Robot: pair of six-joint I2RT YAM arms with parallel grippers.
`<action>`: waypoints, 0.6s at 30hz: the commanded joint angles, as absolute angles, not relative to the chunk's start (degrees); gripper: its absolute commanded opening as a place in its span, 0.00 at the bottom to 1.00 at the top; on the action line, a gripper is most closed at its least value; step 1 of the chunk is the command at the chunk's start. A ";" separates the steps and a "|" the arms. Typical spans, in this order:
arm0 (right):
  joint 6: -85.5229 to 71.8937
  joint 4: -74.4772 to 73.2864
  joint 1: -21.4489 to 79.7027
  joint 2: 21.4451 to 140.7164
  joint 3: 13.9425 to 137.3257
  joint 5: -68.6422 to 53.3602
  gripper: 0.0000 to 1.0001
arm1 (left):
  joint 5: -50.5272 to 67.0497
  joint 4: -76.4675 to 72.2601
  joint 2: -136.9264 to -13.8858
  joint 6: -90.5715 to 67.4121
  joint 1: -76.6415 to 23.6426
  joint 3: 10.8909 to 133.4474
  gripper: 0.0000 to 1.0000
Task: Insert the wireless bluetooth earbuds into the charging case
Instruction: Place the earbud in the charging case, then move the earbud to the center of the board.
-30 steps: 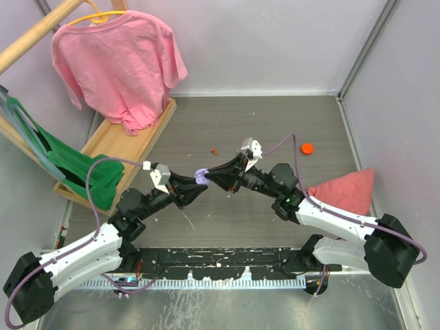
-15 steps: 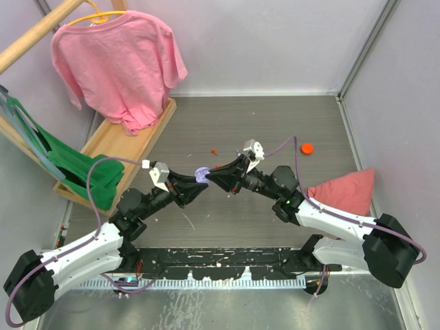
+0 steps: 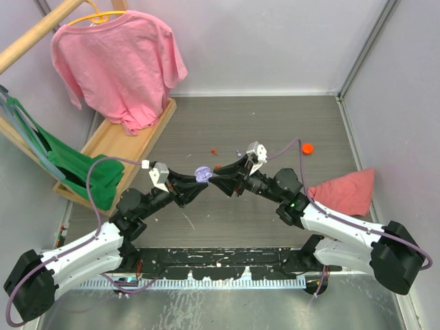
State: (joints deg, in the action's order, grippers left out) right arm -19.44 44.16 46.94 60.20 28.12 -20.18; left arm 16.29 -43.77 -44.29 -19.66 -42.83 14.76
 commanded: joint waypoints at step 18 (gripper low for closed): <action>-9.78 13.62 41.33 62.22 39.66 -3.75 0.60 | 6.80 -30.60 -37.09 -9.65 -42.63 14.11 0.00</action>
State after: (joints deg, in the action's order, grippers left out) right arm -10.83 20.12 44.29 58.37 35.51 -7.11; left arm 11.73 -34.26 -39.94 -12.71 -42.83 13.76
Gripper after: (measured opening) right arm 0.597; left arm 0.255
